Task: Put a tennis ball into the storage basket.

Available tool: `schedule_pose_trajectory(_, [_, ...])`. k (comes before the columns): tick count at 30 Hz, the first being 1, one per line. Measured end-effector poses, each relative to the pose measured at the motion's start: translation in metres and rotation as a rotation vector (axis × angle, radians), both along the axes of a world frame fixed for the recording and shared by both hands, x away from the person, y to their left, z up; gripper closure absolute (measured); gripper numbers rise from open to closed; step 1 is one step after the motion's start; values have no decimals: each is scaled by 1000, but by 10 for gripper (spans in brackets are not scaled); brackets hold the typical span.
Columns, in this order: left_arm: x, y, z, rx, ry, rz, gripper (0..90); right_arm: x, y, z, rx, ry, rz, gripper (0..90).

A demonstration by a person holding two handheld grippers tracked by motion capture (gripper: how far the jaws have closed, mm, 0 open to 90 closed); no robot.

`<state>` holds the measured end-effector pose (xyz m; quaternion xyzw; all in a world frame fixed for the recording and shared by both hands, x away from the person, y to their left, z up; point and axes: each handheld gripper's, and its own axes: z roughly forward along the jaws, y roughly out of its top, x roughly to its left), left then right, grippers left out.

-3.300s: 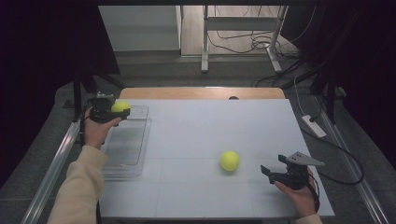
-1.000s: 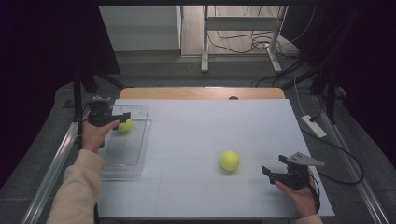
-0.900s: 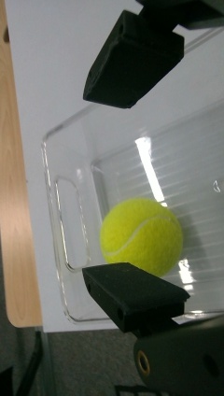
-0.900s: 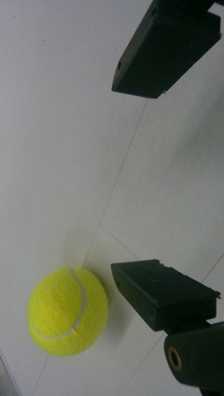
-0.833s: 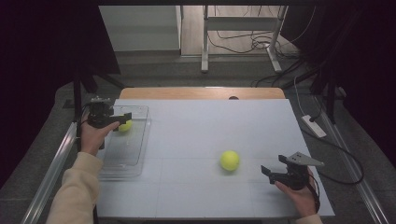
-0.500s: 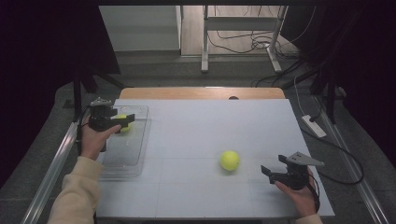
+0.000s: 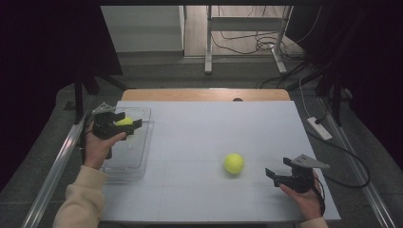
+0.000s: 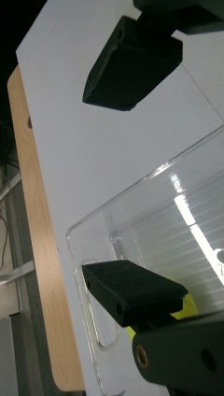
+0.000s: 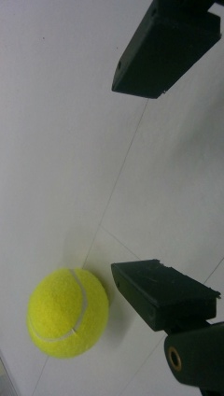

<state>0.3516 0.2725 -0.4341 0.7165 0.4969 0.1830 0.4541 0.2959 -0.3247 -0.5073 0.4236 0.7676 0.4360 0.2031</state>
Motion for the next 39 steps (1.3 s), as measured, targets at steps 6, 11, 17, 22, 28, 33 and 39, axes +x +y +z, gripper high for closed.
schedule_pose_trajectory(6, [-9, -13, 1, -8, -23, -33, 173, -1, -1, -1, -1, 4, -5, 114])
schedule_pose_trajectory(11, [-14, -24, 0, -7, -27, -79, 171, -1, -1, 0, 4, 3, -6, 113])
schedule_pose_trajectory(17, [-18, -35, -1, -11, -32, -119, 167, -1, -1, -1, 1, 4, -4, 114])
schedule_pose_trajectory(22, [-17, -46, -3, 4, -36, -137, 166, -1, -1, -1, 2, 4, -6, 114])
schedule_pose_trajectory(28, [-21, -55, -2, -30, -38, -173, 165, -2, -3, -2, 2, 6, -10, 114])
schedule_pose_trajectory(33, [-23, -64, -1, -23, -35, -200, 165, -2, -3, -1, -1, 6, -9, 114])
schedule_pose_trajectory(39, [-29, -65, 3, -66, -50, -207, 167, -1, -3, -2, -3, 6, -7, 115])
